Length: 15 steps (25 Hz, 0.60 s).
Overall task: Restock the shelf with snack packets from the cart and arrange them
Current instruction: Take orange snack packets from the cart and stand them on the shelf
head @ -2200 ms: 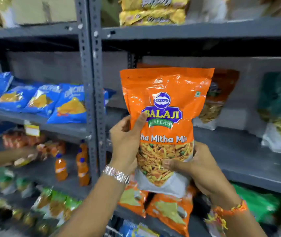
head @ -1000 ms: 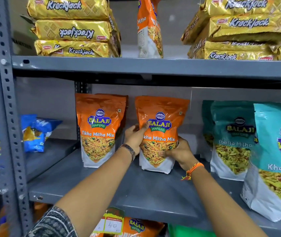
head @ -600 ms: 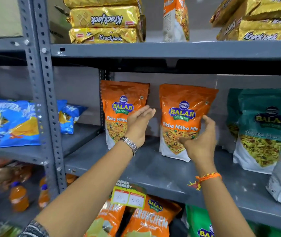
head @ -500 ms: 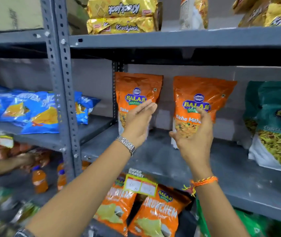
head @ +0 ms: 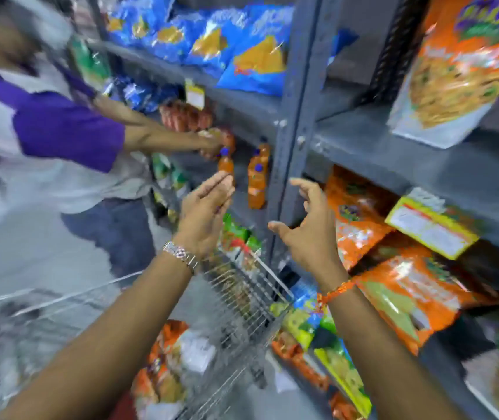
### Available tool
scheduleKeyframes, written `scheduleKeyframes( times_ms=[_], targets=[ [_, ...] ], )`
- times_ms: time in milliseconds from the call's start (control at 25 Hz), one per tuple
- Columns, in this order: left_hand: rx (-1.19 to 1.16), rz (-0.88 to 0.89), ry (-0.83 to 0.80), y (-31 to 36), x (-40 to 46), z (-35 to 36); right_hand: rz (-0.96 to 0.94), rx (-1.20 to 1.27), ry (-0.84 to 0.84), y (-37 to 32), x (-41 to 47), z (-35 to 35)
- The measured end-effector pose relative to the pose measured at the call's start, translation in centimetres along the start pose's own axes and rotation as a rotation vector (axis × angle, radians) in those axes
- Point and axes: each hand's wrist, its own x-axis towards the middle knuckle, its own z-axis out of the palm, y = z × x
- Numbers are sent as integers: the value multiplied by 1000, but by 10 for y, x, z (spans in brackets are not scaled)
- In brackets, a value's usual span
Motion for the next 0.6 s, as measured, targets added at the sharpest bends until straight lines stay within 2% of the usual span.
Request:
scheduleKeyframes(
  times_ms=[160, 280, 320, 360, 400, 480, 560, 600],
  targets=[
    [42, -169, 370, -40, -3, -139, 128, -43, -315, 45, -26, 94],
    [334, -293, 514, -86, -13, -226, 257, -129, -624, 89, -43, 167],
    [445, -360, 539, -104, -13, -254, 308, -179, -749, 104, -50, 193],
    [461, -463, 611, -122, -14, -278, 354, -225, -865, 119, -59, 217],
    [457, -570, 625, -135, -20, -290, 398, -270, -972, 133, -69, 241],
    [274, -646, 675, -163, -16, -319, 478, -369, -1143, 159, -95, 286],
    [73, -694, 711, -191, -4, -344, 503, -480, -1246, 182, -124, 326],
    [45, -707, 718, -203, 3, -350, 510, -537, -1272, 194, -140, 343]
  ],
)
